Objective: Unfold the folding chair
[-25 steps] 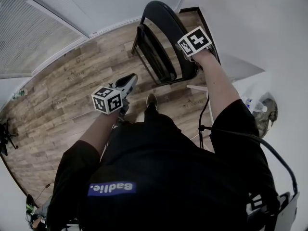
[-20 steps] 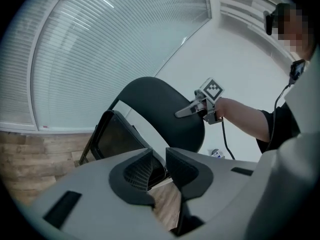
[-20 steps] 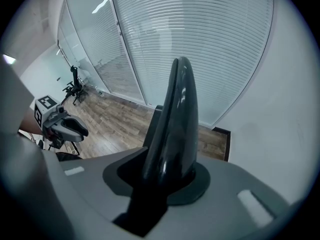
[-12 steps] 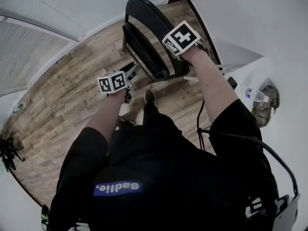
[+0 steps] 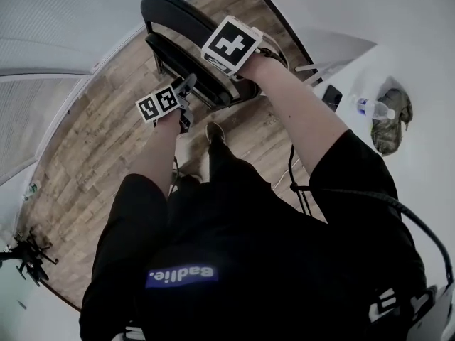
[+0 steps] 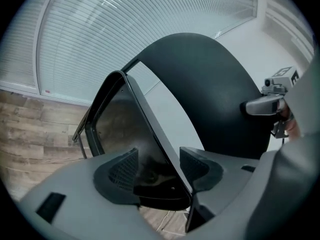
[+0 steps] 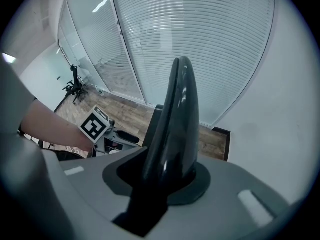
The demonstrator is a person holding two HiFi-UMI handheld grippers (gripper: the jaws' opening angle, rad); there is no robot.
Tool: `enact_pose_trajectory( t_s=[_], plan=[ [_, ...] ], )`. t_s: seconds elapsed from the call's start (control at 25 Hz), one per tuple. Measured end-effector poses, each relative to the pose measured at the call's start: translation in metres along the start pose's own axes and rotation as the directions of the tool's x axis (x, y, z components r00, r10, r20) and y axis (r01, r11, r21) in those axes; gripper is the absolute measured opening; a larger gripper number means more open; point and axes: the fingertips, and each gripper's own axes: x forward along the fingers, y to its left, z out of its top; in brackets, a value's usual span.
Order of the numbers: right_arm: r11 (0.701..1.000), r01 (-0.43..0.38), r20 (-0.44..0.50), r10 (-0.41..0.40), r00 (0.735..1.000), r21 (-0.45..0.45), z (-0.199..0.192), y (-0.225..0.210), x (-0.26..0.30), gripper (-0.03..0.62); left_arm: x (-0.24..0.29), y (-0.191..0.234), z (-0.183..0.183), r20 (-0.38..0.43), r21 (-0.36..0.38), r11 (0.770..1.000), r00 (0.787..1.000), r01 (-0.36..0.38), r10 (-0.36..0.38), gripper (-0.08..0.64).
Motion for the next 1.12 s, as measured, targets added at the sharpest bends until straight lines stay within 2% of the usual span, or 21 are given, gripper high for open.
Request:
enact_pose_trajectory(
  t_s=[0.4, 0.48, 0.6, 0.8, 1.0, 1.12],
  plan=[
    [1.0, -0.018, -0.003, 0.018, 1.0, -0.014, 0.004, 0.008, 0.002, 0.115, 0.051, -0.004, 0.012, 0.012, -0.095, 0.994, 0.999, 0.049, -0.048, 0.241],
    [1.0, -0.003, -0.01, 0.003, 1.0, -0.015, 0.001, 0.005, 0.003, 0.114, 0.055, -0.002, 0.011, 0.015, -0.106, 0.993, 0.999, 0.044, -0.043, 0.196],
    [1.0, -0.004, -0.003, 0.004, 1.0, -0.012, -0.002, 0.001, 0.004, 0.109, 0.059, -0.001, 0.01, 0.037, -0.136, 0.989, 0.997, 0.065, -0.061, 0.192],
    [1.0, -0.014, -0.001, 0.014, 1.0, -0.013, -0.001, 0.008, 0.003, 0.107, 0.051, -0.001, 0.007, 0.032, -0.14, 0.987, 0.996, 0.084, -0.08, 0.172],
    [1.0, -0.011, -0.002, 0.011, 1.0, -0.024, -0.001, 0.021, 0.004, 0.109, 0.035, -0.001, 0.003, 0.041, -0.129, 0.984, 0.992, 0.127, -0.122, 0.112],
    [1.0, -0.013, -0.002, 0.013, 1.0, -0.024, -0.003, 0.028, 0.005, 0.109, 0.028, 0.002, -0.001, 0.05, -0.129, 0.981, 0.989, 0.145, -0.139, 0.107]
  ],
)
